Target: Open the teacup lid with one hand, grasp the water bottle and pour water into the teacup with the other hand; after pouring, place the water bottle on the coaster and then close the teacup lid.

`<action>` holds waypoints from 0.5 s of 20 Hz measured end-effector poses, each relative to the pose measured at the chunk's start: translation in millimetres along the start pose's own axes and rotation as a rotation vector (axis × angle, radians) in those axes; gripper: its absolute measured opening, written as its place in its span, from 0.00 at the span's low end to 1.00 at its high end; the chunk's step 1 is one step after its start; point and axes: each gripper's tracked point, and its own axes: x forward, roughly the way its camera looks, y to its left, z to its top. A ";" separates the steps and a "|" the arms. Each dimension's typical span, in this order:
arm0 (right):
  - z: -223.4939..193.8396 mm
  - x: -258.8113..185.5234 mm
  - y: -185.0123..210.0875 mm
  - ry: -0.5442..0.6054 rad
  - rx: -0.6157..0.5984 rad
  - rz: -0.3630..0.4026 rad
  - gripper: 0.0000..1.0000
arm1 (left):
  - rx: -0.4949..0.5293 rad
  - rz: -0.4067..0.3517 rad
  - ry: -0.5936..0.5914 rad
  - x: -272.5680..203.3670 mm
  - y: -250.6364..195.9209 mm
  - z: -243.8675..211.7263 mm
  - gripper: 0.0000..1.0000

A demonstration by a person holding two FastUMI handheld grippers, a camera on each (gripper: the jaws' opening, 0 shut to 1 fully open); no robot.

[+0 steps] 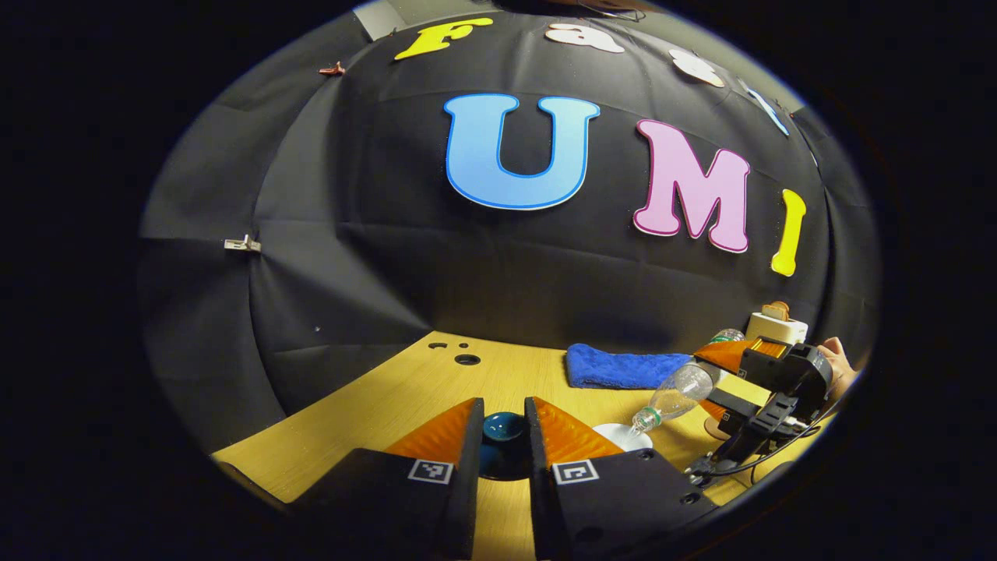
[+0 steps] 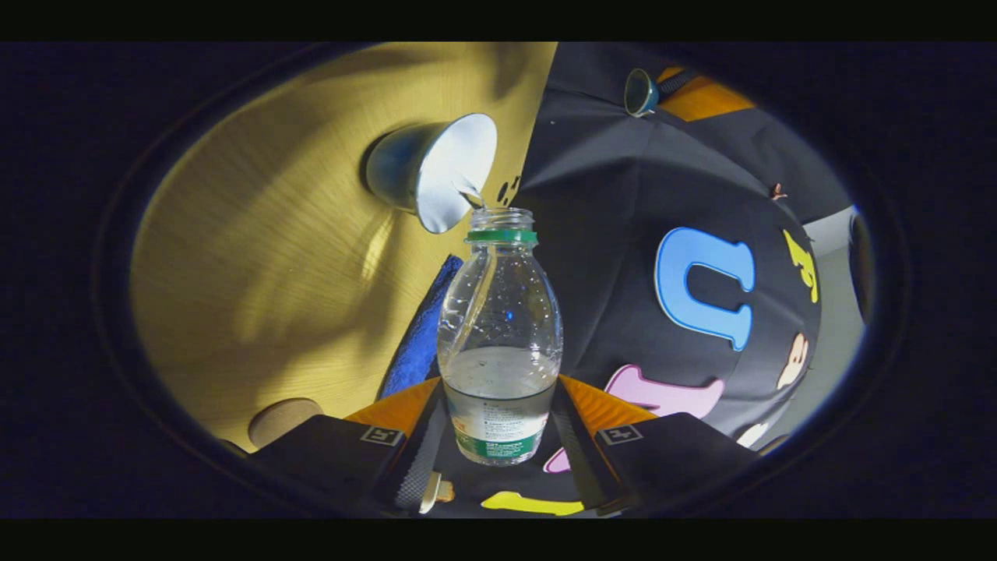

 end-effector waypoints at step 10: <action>1.5 -5.6 8.1 -0.066 -0.123 -0.114 0.75 | -0.021 0.013 0.002 -1.0 -2.6 -1.8 0.32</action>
